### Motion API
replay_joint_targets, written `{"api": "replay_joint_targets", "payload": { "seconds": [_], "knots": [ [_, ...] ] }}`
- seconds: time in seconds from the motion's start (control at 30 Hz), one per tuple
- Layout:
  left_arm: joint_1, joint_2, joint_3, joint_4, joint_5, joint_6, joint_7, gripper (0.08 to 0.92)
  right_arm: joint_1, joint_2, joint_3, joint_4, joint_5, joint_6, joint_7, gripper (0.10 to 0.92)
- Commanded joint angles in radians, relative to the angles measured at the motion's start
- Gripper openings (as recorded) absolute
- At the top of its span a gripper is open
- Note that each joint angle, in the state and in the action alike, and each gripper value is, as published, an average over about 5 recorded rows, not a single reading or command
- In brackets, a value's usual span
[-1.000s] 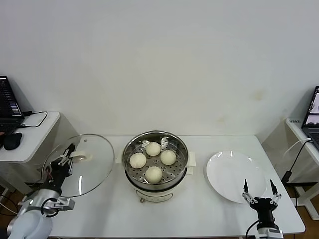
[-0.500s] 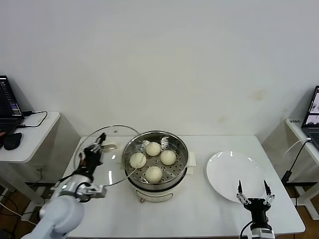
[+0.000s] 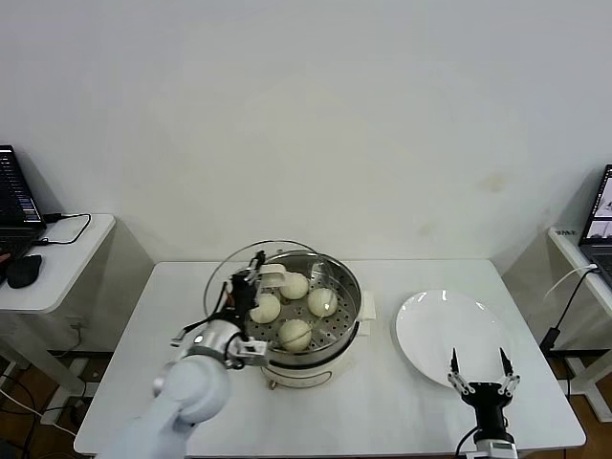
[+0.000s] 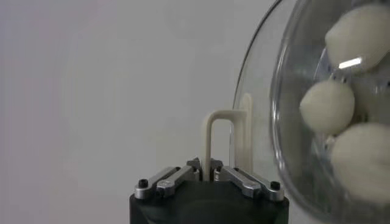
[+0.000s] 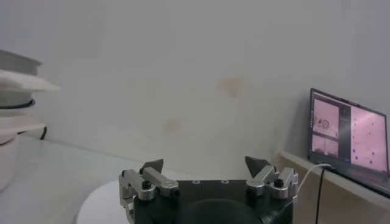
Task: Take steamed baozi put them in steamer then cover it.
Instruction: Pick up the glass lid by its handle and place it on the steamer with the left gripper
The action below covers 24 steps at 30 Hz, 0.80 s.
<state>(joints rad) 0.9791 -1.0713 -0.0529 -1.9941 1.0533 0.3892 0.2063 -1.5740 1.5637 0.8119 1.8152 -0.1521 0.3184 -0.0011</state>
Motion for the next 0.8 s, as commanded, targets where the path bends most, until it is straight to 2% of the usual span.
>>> {"api": "replay_joint_targets", "payload": {
  "seconds": [0.03,0.8],
  "knots": [
    [-0.111,-0.089,0.139,0.103,0.112,0.017,0.046,0.151,-0.002,0.004,-0.004,-0.004,-0.013,0.004,0.001,0.823],
    [-0.110,-0.093,0.157,0.143,0.119,0.002,0.028,0.151,-0.001,-0.004,-0.012,-0.011,-0.005,0.002,-0.002,0.823]
  ]
}}
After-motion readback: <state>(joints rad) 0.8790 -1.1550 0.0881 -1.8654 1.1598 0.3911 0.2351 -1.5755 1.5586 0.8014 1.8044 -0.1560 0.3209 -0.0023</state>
